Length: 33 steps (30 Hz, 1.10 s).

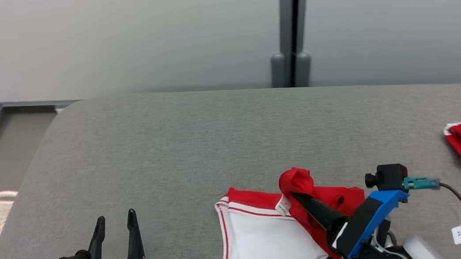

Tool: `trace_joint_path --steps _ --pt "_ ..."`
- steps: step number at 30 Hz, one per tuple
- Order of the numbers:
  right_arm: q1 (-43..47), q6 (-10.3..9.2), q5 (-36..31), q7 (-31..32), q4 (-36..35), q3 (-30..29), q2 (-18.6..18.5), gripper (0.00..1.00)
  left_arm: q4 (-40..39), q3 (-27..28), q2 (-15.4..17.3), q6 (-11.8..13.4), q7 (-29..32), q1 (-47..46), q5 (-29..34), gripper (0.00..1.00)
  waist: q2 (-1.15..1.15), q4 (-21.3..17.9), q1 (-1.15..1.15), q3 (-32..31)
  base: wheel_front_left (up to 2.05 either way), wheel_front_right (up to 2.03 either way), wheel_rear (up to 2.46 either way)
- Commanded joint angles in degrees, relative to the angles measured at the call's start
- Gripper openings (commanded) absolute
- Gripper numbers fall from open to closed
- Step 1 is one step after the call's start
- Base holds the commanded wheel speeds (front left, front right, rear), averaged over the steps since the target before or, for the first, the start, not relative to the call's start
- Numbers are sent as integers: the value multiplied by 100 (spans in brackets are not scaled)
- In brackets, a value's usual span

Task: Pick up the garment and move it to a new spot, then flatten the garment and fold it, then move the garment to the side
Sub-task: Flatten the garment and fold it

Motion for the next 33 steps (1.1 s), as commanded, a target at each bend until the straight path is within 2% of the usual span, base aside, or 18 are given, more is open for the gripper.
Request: trace_joint_path --steps 1,7,14,16,17,21,26,33 --pt "-111 3 131 -109 152 63 36 0 14 -2 11 9 -26 -79 8 100 0 184 0 81 0 0 0" --pt "-409 3 638 -538 772 570 66 0 56 -36 -9 -22 -26 -107 -16 100 0 525 0 126 0 0 0" --pt "-791 3 1636 -1016 1357 1314 67 0 60 -2 -13 -21 -26 -152 -30 100 0 619 0 195 0 0 0" --pt "-893 3 1854 -1069 1467 1581 67 58 65 -5 -40 -17 -26 -150 -29 100 0 602 0 211 0 0 0" --pt "-946 3 1966 -1088 1458 1704 67 100 66 -8 -54 -15 -26 -155 -27 100 0 589 0 220 0 0 0" --pt "-1079 3 2388 -1233 1156 1942 64 100 49 25 -79 10 -25 -153 -25 100 0 495 0 236 0 0 0" --pt "-1123 3 2532 -1429 692 1799 -58 100 37 72 -89 20 -26 -106 -14 100 0 363 0 208 0 0 0" --pt "-978 3 2346 -2036 -461 1350 -897 100 19 151 -101 -8 -26 -51 4 100 0 111 0 153 0 0 0"
